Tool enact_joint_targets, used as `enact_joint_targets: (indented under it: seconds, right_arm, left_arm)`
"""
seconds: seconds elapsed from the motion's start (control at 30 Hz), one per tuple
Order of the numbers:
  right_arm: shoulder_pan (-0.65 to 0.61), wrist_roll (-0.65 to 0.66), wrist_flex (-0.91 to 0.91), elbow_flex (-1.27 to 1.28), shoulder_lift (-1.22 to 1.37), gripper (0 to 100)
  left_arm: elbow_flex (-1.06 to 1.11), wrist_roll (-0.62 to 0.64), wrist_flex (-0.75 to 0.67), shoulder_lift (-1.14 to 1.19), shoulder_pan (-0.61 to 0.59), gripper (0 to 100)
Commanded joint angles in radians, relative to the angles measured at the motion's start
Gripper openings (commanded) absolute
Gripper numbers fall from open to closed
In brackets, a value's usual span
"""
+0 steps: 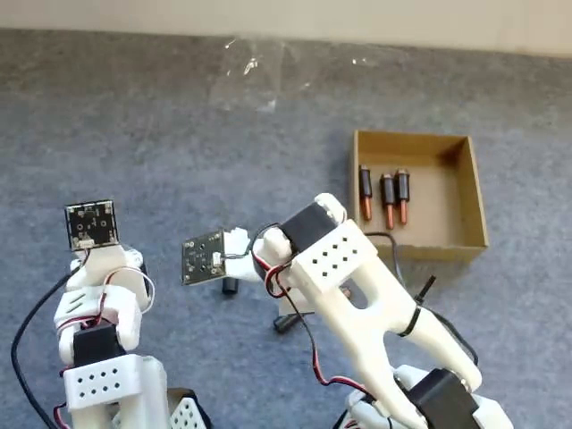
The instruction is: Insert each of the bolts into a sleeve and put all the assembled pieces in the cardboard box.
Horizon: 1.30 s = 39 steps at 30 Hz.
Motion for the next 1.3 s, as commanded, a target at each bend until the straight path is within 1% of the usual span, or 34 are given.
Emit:
enact_joint_targets:
  seconds: [0.0,0.07,0.17,0.27,0.37,0.53,0.67,0.8,0.93,1.27]
  right_arm:
    - [-0.018,0.015,-0.024,-0.004,-0.039,17.7]
    - [-0.036,0.031,-0.016,-0.002,-0.039,17.7]
    - [-0.061,0.091,0.002,0.047,-0.047,17.7]
    - [-0.070,0.104,-0.008,0.099,-0.047,17.7]
    - [-0.064,0.106,-0.076,0.143,-0.047,17.7]
    - [-0.070,0.109,-0.205,0.226,-0.047,17.7]
    - [-0.071,0.146,-0.266,0.291,-0.047,17.7]
    - [-0.090,0.150,-0.275,0.323,-0.047,17.7]
    - [-0.094,0.193,-0.275,0.328,-0.047,17.7]
    - [-0.111,0.198,-0.275,0.328,-0.047,17.7]
  left_arm:
    - [-0.012,-0.005,-0.017,-0.002,-0.024,1]
    - [-0.012,-0.005,-0.017,-0.002,-0.024,1]
    - [-0.013,-0.005,-0.017,-0.002,-0.025,1]
    - [-0.016,-0.005,-0.017,-0.002,-0.051,1]
    - [-0.016,-0.005,-0.017,-0.002,-0.071,1]
    - [-0.015,-0.005,-0.018,-0.002,-0.068,1]
    - [-0.012,-0.005,-0.021,-0.002,-0.068,1]
    - [-0.012,-0.005,-0.023,-0.002,-0.068,1]
    - [-0.010,-0.005,-0.023,-0.002,-0.067,1]
    - [-0.010,-0.005,-0.023,-0.002,-0.067,1]
